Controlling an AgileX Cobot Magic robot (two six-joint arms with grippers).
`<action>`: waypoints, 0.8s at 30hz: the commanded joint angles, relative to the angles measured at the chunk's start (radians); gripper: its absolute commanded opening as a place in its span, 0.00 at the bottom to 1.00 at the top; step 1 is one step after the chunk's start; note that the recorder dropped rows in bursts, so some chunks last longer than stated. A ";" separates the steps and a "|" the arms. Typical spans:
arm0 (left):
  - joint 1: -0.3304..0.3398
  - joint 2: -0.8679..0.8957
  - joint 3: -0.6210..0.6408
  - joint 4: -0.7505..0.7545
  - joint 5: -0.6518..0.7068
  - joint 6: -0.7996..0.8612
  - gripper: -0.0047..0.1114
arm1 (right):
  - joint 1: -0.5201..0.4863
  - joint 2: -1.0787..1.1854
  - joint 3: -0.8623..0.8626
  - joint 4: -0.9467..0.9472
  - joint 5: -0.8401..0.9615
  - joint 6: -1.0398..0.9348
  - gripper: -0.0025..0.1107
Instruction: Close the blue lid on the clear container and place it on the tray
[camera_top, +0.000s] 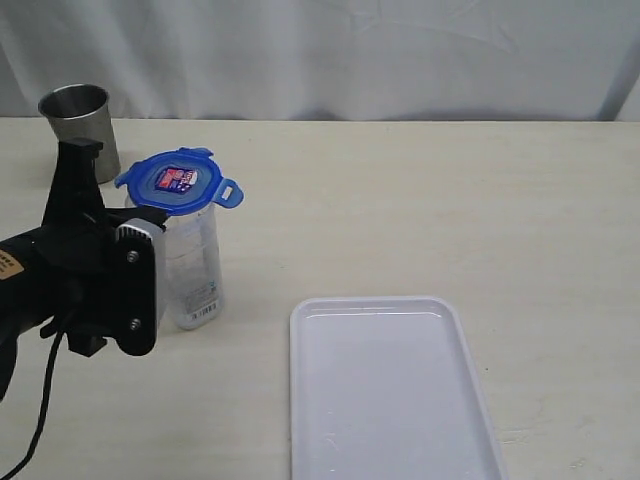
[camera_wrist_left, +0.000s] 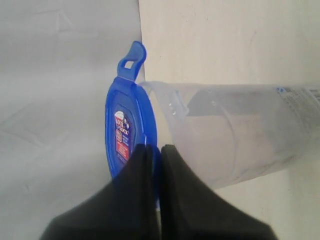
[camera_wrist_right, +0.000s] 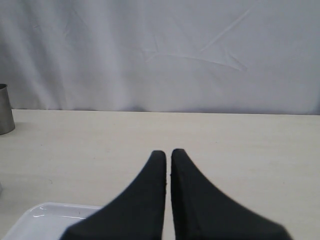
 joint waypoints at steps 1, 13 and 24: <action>-0.009 -0.042 0.006 -0.012 0.056 -0.003 0.04 | -0.003 -0.003 0.001 0.000 -0.010 0.004 0.06; -0.009 -0.049 0.006 -0.023 0.080 -0.003 0.04 | -0.003 -0.003 0.001 0.000 -0.010 0.004 0.06; -0.009 -0.049 0.006 -0.108 0.053 -0.003 0.07 | -0.003 -0.003 0.001 0.000 -0.010 0.004 0.06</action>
